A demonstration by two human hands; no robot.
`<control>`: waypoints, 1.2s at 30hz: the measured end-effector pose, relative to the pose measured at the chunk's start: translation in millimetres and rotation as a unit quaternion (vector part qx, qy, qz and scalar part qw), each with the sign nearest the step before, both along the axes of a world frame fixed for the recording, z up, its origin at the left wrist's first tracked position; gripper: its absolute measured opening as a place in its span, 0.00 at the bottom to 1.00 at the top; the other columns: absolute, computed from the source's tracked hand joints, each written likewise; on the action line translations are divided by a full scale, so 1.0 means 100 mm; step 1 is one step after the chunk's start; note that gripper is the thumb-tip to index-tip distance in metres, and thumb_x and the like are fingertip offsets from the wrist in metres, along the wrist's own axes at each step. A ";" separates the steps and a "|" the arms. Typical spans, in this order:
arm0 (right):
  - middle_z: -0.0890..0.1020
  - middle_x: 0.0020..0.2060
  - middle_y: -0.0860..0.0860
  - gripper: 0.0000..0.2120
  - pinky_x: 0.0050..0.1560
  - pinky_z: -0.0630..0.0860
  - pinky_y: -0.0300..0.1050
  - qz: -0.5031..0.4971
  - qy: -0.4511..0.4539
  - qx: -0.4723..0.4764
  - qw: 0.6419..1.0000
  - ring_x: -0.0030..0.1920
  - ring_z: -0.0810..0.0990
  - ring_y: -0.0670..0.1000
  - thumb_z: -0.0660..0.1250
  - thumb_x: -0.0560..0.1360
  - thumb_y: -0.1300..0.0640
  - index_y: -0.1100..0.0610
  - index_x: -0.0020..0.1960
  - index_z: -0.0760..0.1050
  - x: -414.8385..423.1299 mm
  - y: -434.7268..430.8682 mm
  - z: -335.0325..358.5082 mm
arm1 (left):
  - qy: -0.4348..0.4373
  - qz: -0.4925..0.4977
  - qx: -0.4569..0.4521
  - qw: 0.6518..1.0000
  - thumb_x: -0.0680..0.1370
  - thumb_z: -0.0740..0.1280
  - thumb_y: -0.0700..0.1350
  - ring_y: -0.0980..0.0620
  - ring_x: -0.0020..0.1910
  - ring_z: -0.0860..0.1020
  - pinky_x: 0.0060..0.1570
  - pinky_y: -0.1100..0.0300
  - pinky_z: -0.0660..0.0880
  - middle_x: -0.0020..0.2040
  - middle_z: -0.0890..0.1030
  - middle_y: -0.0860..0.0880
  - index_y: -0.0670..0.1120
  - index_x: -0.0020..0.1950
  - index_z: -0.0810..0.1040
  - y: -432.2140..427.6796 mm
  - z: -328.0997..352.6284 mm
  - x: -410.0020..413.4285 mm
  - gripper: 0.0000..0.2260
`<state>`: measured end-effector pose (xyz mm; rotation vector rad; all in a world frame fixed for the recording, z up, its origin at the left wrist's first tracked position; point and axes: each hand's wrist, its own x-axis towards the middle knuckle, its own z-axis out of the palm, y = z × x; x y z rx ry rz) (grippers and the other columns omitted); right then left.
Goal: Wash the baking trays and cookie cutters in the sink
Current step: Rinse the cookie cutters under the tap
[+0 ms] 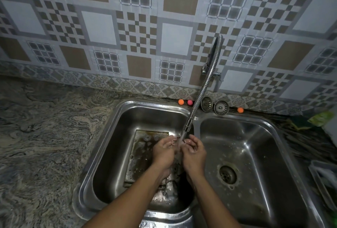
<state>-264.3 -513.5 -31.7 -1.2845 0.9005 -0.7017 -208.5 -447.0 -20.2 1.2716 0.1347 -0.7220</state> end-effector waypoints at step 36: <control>0.76 0.27 0.54 0.07 0.26 0.68 0.39 0.004 -0.059 0.105 0.993 0.27 0.70 0.49 0.65 0.78 0.65 0.62 0.44 0.80 0.15 -0.03 0.17 | 0.067 -0.010 -0.059 0.996 0.74 0.68 0.27 0.49 0.33 0.81 0.33 0.61 0.80 0.41 0.84 0.39 0.33 0.55 0.78 0.01 0.15 0.09 0.11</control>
